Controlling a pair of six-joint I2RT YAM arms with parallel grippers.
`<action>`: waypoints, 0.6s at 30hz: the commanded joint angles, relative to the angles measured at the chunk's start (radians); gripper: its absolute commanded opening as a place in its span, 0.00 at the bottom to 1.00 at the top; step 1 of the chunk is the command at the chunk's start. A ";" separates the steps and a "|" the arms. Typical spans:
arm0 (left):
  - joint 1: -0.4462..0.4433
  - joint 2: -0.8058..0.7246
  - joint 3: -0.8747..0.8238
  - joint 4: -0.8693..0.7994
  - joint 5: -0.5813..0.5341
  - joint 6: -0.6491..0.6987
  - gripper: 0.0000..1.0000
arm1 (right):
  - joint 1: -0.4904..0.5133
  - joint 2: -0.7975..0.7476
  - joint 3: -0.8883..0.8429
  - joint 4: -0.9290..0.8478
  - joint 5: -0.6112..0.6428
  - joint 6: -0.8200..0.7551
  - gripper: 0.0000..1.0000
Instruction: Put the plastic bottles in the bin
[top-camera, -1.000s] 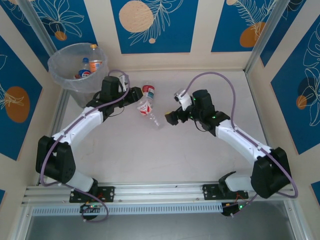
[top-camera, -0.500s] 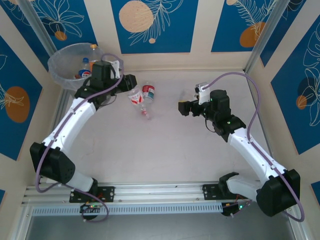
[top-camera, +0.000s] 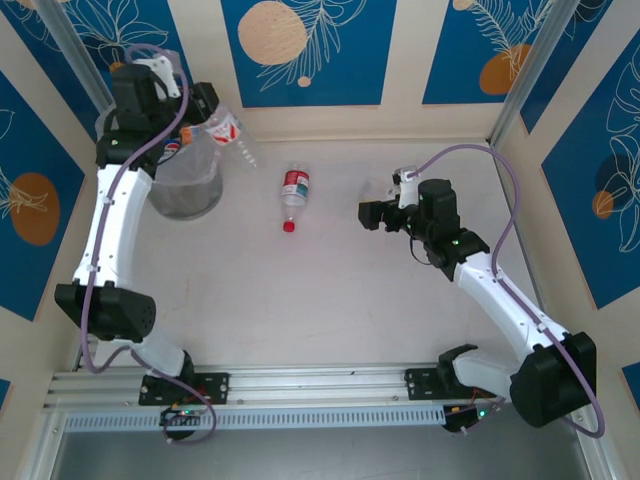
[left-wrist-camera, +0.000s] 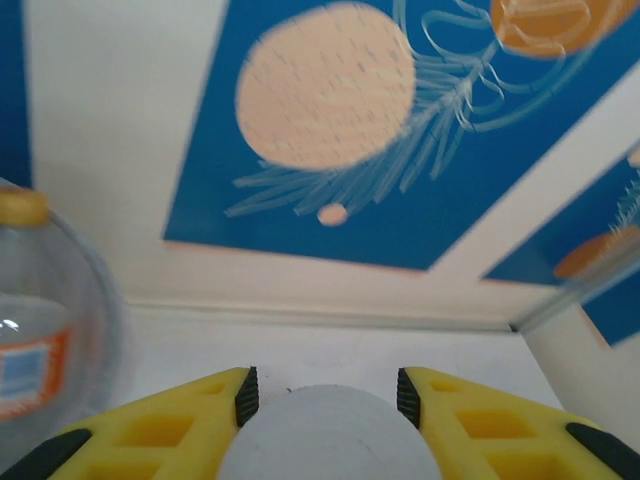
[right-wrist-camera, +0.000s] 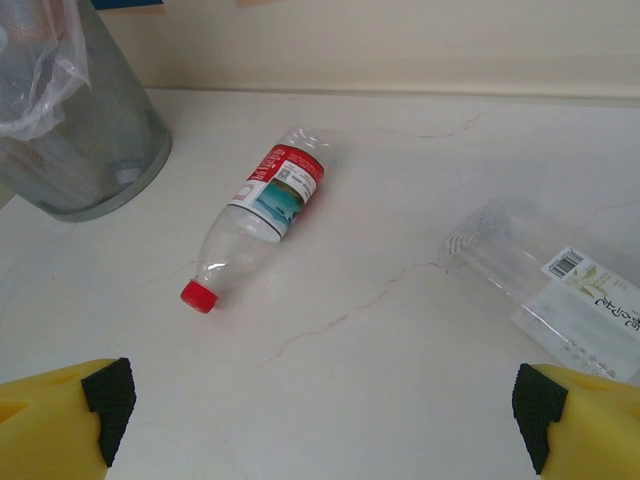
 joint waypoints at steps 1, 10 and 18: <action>0.051 0.024 0.065 0.118 -0.045 -0.027 0.42 | -0.004 -0.001 0.011 -0.001 -0.029 0.020 0.99; 0.145 0.042 0.138 0.250 -0.103 -0.001 0.43 | 0.000 0.008 -0.006 0.010 -0.049 0.041 0.99; 0.193 0.065 0.165 0.140 -0.227 0.088 0.43 | 0.001 0.028 0.008 0.005 -0.050 0.038 0.99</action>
